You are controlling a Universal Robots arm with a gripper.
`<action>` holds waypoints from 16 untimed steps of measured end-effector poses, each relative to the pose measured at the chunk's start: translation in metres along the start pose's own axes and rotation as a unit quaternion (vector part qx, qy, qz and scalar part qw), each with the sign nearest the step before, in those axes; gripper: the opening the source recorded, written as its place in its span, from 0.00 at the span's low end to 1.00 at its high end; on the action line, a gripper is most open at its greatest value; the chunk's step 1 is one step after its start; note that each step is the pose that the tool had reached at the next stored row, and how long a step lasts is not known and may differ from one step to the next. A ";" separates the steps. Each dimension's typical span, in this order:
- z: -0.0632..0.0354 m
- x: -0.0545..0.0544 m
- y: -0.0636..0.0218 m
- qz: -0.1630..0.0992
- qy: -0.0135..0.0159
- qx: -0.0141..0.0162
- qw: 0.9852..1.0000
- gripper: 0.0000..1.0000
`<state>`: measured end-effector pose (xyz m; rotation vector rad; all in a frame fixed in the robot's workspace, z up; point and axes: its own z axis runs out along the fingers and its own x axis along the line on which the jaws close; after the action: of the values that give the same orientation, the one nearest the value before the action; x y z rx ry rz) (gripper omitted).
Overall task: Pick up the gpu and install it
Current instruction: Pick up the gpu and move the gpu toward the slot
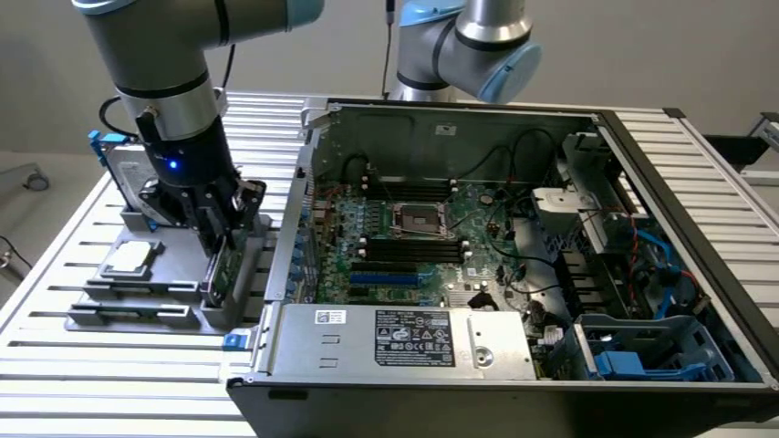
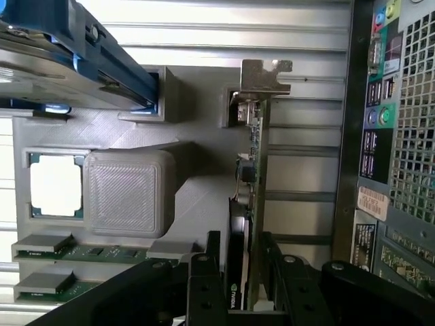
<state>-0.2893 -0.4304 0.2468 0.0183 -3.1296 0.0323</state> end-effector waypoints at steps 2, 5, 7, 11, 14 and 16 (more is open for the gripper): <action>0.0010 0.000 0.0006 0.006 0.000 0.000 1.000 0.36; 0.0022 0.000 0.0015 0.013 0.000 0.000 1.000 0.36; 0.0030 0.000 0.0023 0.018 0.000 0.000 1.000 0.36; 0.0049 0.000 0.0026 0.023 0.000 0.000 1.000 0.36; 0.0064 0.000 0.0029 0.025 0.001 0.001 1.000 0.36; 0.0068 0.000 0.0031 0.026 0.001 0.001 1.000 0.36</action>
<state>-0.2895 -0.4274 0.2399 -0.0644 -3.1283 0.0366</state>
